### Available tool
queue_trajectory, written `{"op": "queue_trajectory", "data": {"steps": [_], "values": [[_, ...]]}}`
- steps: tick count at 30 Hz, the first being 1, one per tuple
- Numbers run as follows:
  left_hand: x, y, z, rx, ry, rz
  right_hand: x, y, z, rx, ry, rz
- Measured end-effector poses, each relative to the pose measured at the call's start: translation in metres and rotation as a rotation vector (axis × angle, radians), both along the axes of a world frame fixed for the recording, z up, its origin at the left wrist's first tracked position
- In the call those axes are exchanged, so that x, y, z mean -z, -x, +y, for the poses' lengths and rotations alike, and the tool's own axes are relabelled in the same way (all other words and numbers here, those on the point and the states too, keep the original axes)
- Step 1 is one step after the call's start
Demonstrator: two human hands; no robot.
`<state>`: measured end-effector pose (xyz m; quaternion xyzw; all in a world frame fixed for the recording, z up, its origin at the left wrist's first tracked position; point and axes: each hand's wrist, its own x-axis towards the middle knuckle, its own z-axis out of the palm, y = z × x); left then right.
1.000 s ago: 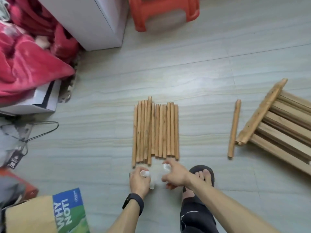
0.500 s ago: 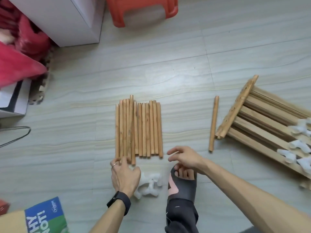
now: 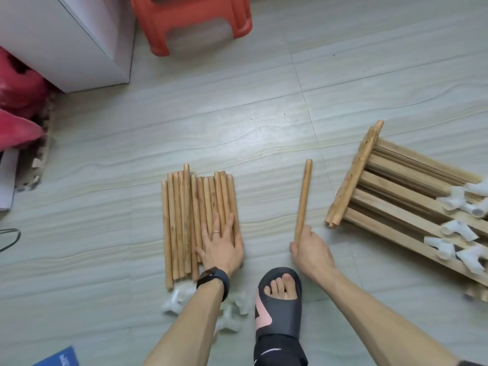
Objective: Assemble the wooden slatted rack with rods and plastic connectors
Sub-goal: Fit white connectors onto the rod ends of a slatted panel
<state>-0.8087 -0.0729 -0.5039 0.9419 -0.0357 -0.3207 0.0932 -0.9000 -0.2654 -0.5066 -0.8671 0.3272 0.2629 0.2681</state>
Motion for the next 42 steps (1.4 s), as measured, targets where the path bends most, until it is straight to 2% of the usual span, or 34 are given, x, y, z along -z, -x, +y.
{"op": "queue_trajectory", "data": {"steps": [4,7,9,12,16,19,22,25,29,32,34,38,42], "values": [[-0.003,-0.004,-0.007,-0.071,0.053,-0.002,-0.004,-0.026,0.033,-0.109,-0.22,0.036],[-0.001,-0.003,-0.014,-0.063,-0.003,0.01,-0.012,-0.038,0.049,-0.249,-0.416,0.064],[0.003,-0.004,-0.018,-0.034,-0.077,0.015,-0.023,-0.042,0.042,-0.28,-0.471,0.053],[0.001,-0.006,-0.029,-0.032,-0.134,0.059,-0.045,-0.039,-0.001,-0.278,-0.39,0.004],[-0.022,-0.023,-0.059,-0.14,-0.101,0.102,-0.082,-0.016,-0.093,-0.345,-0.121,-0.04],[-0.052,-0.047,-0.107,0.038,0.033,0.057,-0.106,0.021,-0.164,-0.352,0.058,0.066],[-0.089,-0.059,-0.18,0.363,0.11,-0.042,-0.117,0.069,-0.219,-0.225,0.188,0.111],[-0.116,-0.045,-0.257,0.587,0.203,-0.078,-0.116,0.115,-0.251,-0.003,0.285,0.102],[-0.116,0.01,-0.339,0.851,0.249,-0.057,-0.09,0.158,-0.262,0.279,0.19,0.132],[-0.092,0.06,-0.374,1.062,0.173,0.037,-0.067,0.172,-0.251,0.344,0.091,0.095],[-0.07,0.085,-0.385,1.181,0.112,0.084,-0.058,0.177,-0.246,0.354,0.11,0.051],[-0.039,0.112,-0.389,1.203,0.161,0.1,-0.052,0.189,-0.254,0.435,0.064,-0.095],[-0.03,0.107,-0.389,1.18,0.201,0.136,-0.053,0.19,-0.27,0.743,-0.05,-0.192]]}}
